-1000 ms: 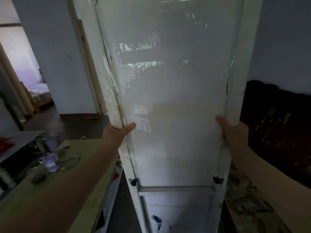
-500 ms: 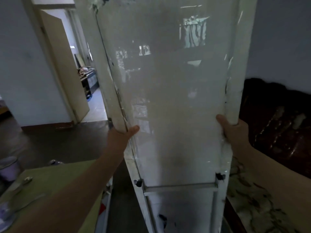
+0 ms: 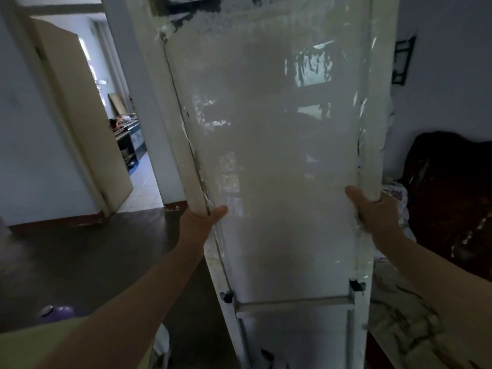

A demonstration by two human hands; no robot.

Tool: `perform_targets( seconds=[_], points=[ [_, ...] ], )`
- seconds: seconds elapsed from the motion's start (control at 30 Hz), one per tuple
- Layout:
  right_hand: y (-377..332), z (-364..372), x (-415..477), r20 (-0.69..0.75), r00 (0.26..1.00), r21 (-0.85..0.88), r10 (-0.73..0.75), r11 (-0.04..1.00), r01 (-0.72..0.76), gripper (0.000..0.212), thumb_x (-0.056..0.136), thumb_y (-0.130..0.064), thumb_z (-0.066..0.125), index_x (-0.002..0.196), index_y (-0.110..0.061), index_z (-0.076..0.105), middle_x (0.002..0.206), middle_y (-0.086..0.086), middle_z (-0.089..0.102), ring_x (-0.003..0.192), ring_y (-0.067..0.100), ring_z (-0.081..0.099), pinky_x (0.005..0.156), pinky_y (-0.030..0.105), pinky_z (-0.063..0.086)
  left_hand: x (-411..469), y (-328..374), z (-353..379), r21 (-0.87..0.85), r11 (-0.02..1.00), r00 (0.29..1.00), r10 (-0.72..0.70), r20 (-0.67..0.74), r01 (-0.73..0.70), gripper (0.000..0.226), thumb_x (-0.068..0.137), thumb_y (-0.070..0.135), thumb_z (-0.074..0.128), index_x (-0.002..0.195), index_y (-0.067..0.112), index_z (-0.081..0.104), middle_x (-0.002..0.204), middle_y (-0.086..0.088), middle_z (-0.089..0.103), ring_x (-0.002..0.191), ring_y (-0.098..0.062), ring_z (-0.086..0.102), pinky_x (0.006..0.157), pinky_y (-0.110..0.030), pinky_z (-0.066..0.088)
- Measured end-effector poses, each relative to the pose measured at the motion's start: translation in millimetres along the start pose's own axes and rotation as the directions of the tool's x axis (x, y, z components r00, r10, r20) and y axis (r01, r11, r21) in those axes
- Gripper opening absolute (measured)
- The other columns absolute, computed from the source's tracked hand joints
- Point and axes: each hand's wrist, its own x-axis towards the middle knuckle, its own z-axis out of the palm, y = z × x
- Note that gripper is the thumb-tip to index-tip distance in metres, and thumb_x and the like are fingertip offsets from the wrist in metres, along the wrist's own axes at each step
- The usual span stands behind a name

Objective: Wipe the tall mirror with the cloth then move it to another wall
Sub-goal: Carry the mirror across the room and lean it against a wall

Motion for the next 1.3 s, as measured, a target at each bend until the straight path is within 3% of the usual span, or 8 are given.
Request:
perform_targets(
  seconds=[0.1,0.33,0.53,0.63,0.73,0.9,1.07,1.3],
  points=[
    [15.4,38.3,45.9,-0.018,1.0,-0.036,0.0,0.999,-0.001,0.054,0.045,-0.079,0.07,0.053,-0.026,0.065,0.045,-0.021,0.062,0.038,-0.006,0.056,0.033,0.009,0.04,61.3,-12.4,11.0,-0.016,1.0,1.0,-0.006,0.001,0.006,0.044,0.065,0.019,0.084,0.102,0.002,0.065,0.102,-0.014,0.07,0.092,-0.03,0.068,0.083,-0.038,0.055],
    [45.8,146.7,136.5,-0.06,0.998,-0.106,-0.036,0.994,0.03,0.024,0.069,-0.044,0.078,0.062,-0.028,0.063,0.056,-0.012,0.062,0.045,0.0,0.057,0.046,0.015,0.05,224.8,-46.4,26.7,-0.013,1.0,0.997,-0.021,0.073,0.022,0.026,0.063,0.026,0.084,0.08,0.018,0.066,0.085,-0.001,0.069,0.065,-0.004,0.067,0.051,-0.013,0.051],
    [74.3,247.4,221.9,-0.041,0.998,-0.114,-0.04,0.993,0.035,0.031,0.076,-0.029,0.076,0.056,-0.013,0.058,0.034,-0.009,0.055,0.03,0.001,0.048,0.034,0.013,0.039,373.4,-68.3,28.9,-0.038,0.995,0.984,-0.087,0.154,0.094,0.068,0.041,0.047,0.085,0.098,0.015,0.067,0.098,-0.001,0.069,0.087,-0.019,0.067,0.073,-0.033,0.058],
    [86.2,293.9,268.7,-0.054,0.998,-0.132,-0.029,0.991,0.021,0.038,0.073,-0.034,0.078,0.061,0.0,0.063,0.044,-0.001,0.06,0.039,0.011,0.053,0.044,0.021,0.046,452.9,-73.8,36.8,-0.045,0.995,0.978,-0.08,0.192,0.09,0.051,0.05,0.042,0.085,0.092,0.023,0.065,0.094,0.004,0.068,0.08,-0.009,0.065,0.058,-0.021,0.056],
    [93.9,335.4,305.3,-0.067,0.998,-0.104,-0.004,0.995,-0.003,0.05,0.068,-0.039,0.08,0.079,0.008,0.068,0.066,0.015,0.064,0.052,0.02,0.057,0.057,0.031,0.051,517.5,-76.8,43.2,-0.056,0.997,0.98,-0.044,0.196,0.056,0.06,0.044,0.047,0.083,0.096,0.023,0.065,0.09,0.011,0.067,0.08,-0.006,0.065,0.055,-0.018,0.055],
    [116.7,404.9,367.4,-0.072,0.997,-0.088,0.026,0.996,-0.033,0.06,0.044,-0.067,0.077,0.05,-0.011,0.061,0.045,0.003,0.061,0.039,0.015,0.057,0.051,0.028,0.047,617.9,-90.1,46.8,-0.038,0.998,0.981,-0.038,0.191,0.046,0.055,0.054,0.04,0.085,0.101,0.02,0.065,0.097,0.003,0.068,0.087,-0.018,0.066,0.076,-0.031,0.055],
    [145.5,488.2,440.6,-0.03,0.999,-0.106,0.019,0.994,-0.022,0.062,0.043,-0.071,0.075,0.053,-0.012,0.061,0.04,-0.004,0.061,0.042,0.013,0.06,0.054,0.028,0.048,713.8,-101.3,46.4,-0.038,0.997,0.986,-0.053,0.156,0.06,0.061,0.032,0.054,0.084,0.083,0.027,0.065,0.085,0.011,0.068,0.079,-0.011,0.066,0.064,-0.023,0.054],
    [169.2,605.5,527.6,0.01,1.0,-0.134,0.023,0.991,-0.022,0.065,0.046,-0.075,0.071,0.047,-0.012,0.056,0.036,-0.001,0.056,0.034,0.011,0.054,0.041,0.02,0.044,832.8,-111.2,31.2,-0.05,0.997,0.997,-0.064,0.046,0.066,0.084,0.042,0.045,0.089,0.113,0.008,0.065,0.111,-0.01,0.07,0.097,-0.029,0.067,0.088,-0.048,0.055]
  ],
)
